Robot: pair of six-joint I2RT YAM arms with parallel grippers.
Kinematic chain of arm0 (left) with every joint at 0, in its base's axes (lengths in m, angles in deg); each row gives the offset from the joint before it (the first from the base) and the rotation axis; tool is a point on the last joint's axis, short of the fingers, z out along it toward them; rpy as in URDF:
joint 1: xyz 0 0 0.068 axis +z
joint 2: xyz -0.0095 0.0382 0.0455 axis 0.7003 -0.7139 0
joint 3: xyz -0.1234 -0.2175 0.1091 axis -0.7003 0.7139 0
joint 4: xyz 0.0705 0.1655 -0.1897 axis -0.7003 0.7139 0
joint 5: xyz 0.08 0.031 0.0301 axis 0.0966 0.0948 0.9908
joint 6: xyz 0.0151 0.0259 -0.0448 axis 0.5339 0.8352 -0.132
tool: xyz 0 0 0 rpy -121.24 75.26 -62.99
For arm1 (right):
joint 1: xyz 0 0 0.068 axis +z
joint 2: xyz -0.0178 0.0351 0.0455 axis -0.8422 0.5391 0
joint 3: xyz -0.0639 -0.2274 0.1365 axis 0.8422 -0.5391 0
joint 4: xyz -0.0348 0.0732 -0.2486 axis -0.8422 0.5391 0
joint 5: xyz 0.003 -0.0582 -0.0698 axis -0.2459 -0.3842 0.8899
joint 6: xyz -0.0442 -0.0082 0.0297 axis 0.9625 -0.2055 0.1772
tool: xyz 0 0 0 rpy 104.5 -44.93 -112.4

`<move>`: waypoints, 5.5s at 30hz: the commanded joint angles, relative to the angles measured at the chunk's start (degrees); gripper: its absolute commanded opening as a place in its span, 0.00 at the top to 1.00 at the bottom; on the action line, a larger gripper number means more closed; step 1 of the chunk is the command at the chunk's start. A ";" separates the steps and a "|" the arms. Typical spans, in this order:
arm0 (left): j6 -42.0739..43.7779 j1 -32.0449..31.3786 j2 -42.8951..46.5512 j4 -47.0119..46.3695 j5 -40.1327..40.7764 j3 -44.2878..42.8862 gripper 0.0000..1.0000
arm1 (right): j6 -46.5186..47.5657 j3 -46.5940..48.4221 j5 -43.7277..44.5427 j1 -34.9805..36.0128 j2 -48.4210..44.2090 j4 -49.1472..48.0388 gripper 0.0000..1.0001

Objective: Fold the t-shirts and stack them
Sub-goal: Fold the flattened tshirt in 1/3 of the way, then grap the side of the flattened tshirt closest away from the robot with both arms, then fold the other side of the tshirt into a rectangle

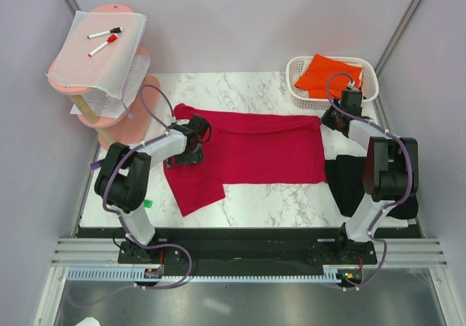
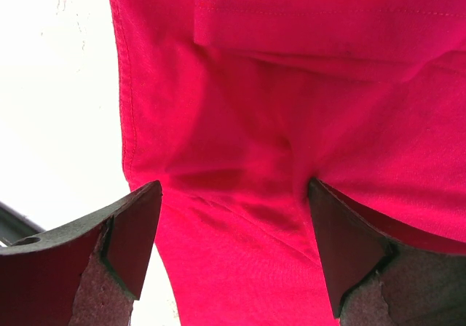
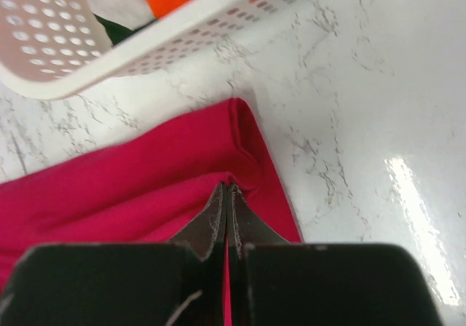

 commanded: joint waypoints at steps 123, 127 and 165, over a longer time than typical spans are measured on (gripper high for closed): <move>-19.70 -11.88 38.69 1.43 -15.73 32.46 0.98 | -17.40 -40.03 5.24 3.27 -37.12 1.19 1.00; -19.79 -11.88 41.42 4.41 -14.50 30.71 0.98 | -16.96 -39.86 4.10 3.18 -38.96 2.51 1.00; -2.56 -2.30 14.98 10.05 5.02 -17.63 0.98 | -8.52 -14.20 6.47 3.18 -13.84 -5.14 1.00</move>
